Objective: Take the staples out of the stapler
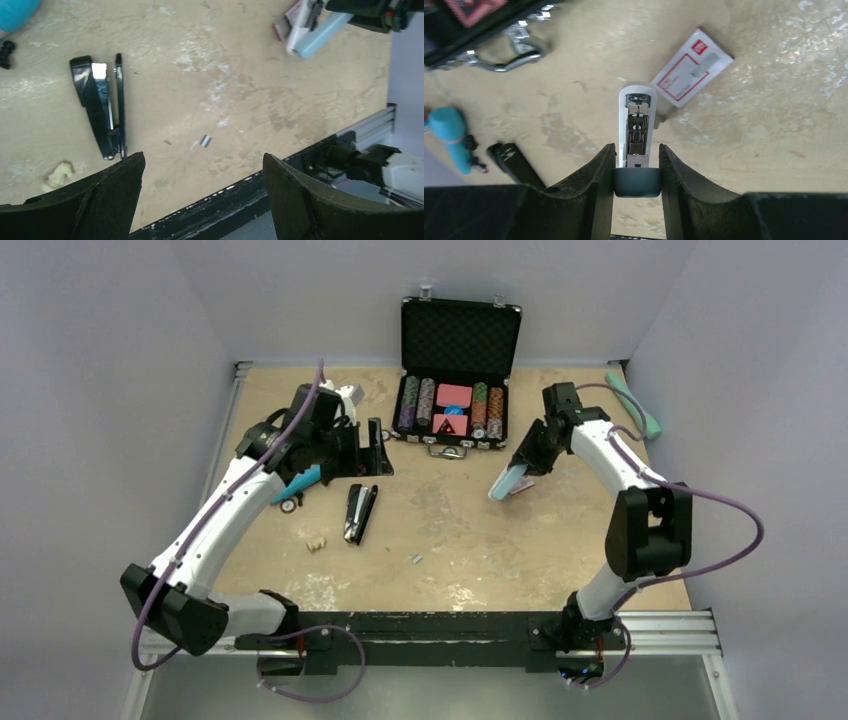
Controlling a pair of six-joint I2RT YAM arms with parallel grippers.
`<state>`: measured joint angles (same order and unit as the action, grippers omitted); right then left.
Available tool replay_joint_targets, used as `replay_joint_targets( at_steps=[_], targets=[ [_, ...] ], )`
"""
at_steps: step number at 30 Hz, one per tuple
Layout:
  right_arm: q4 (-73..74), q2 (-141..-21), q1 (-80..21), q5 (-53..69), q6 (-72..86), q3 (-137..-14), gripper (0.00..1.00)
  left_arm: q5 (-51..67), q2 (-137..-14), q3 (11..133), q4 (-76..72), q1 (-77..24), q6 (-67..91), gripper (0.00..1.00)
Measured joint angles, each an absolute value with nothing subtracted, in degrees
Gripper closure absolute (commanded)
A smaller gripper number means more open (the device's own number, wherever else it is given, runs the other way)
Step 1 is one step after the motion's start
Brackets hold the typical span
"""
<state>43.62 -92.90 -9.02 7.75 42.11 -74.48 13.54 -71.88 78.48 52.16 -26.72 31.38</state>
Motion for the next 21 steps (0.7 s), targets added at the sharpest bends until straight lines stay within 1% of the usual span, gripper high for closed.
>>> replay_joint_targets(
  at_steps=[4, 8, 14, 21],
  targets=[
    [44.71, -96.88, -7.62, 6.96, 40.93, -71.85, 1.00, 9.30, -76.25, 79.07, 55.27, -26.13, 28.67, 0.09],
    [45.04, -100.33, -5.43, 7.97, 40.40, -68.79, 1.00, 8.29, -78.87, 79.20, 56.84, -24.64, 26.17, 0.10],
    [45.58, -104.09, -1.34, 10.28, 39.48, -68.10, 1.00, 7.84, -79.81, 80.51, 58.76, -21.56, 22.74, 0.10],
    [45.78, -105.80, 4.47, 13.30, 37.89, -68.10, 1.00, 7.33, -79.94, 81.49, 59.33, -20.71, 21.69, 0.10]
  ],
)
